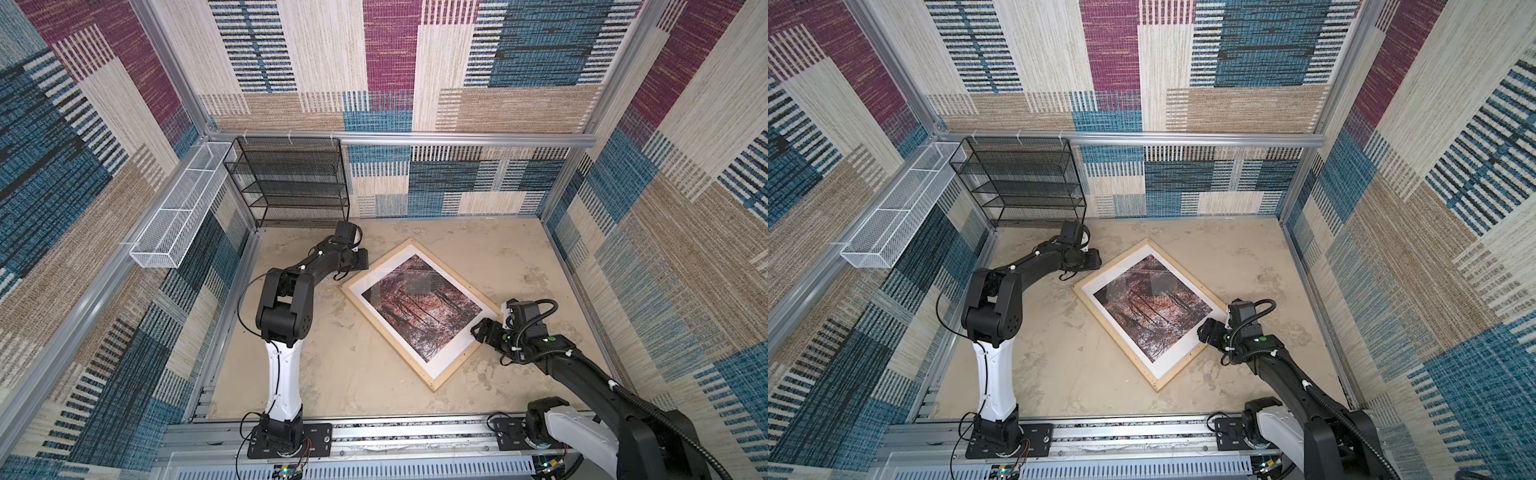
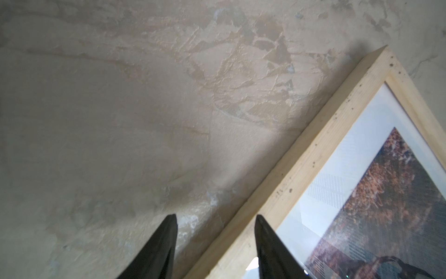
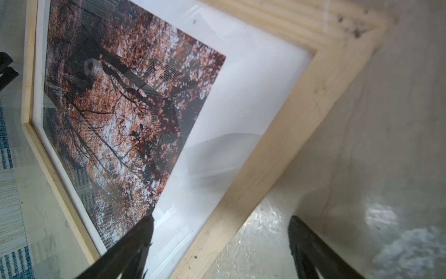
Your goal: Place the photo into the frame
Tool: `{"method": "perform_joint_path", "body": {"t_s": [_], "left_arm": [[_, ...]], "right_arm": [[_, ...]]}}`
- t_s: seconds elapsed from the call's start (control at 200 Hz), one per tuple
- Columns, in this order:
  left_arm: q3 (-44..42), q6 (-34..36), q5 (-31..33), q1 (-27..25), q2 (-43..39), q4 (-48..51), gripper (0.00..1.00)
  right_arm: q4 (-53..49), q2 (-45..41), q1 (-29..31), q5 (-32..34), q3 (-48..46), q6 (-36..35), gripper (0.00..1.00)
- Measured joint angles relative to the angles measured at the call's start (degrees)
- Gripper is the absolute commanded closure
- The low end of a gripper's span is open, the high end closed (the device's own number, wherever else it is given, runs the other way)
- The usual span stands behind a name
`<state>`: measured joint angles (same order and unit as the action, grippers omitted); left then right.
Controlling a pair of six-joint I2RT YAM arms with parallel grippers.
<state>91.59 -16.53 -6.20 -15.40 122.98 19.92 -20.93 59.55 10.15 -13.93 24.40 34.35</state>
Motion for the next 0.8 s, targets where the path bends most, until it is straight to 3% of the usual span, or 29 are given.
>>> {"method": "perform_joint_path", "body": {"t_s": [0.376, 0.616, 0.801], "left_arm": [[-12.66, -0.55, -1.4, 0.15, -6.6, -2.95, 0.49], [-28.98, -5.29, -0.7, -0.76, -17.42, -7.61, 0.51], [-42.51, -12.46, 3.54, -5.35, -27.5, -11.45, 0.52]], "right_arm": [[4.72, 11.82, -0.76, 1.81, 8.11, -4.42, 0.11], [10.16, 24.11, -2.21, 2.67, 14.62, -7.76, 0.12], [14.34, 37.03, -2.95, 2.75, 25.27, -10.91, 0.12]]}}
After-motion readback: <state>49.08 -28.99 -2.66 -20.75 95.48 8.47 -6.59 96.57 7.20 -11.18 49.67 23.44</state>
